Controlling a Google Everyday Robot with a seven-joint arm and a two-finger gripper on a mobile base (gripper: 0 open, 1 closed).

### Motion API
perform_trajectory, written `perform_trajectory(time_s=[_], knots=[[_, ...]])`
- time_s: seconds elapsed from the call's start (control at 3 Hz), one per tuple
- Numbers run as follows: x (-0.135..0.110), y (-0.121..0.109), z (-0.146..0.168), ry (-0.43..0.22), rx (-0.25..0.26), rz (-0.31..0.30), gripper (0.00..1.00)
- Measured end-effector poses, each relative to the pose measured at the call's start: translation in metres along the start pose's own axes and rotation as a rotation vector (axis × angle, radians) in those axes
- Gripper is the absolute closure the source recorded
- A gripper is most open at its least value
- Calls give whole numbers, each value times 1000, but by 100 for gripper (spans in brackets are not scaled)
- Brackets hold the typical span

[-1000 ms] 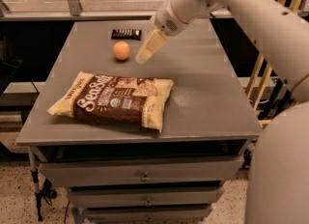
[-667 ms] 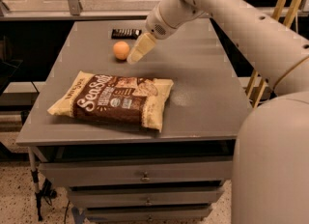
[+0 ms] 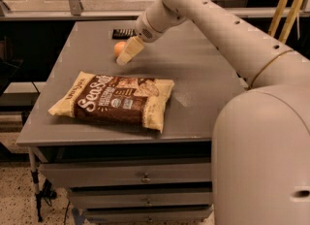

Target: Pick orange

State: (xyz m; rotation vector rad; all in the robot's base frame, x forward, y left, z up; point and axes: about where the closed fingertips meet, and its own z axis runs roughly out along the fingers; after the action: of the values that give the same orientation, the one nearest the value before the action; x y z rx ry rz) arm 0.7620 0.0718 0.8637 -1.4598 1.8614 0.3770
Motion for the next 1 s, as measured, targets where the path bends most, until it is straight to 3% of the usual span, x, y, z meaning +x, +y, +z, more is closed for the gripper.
perform_trajectory(time_s=[0.33,1.0], knots=[[-1,2,13,2,-15,4,0],[0,8,25,20,-45,2,42]])
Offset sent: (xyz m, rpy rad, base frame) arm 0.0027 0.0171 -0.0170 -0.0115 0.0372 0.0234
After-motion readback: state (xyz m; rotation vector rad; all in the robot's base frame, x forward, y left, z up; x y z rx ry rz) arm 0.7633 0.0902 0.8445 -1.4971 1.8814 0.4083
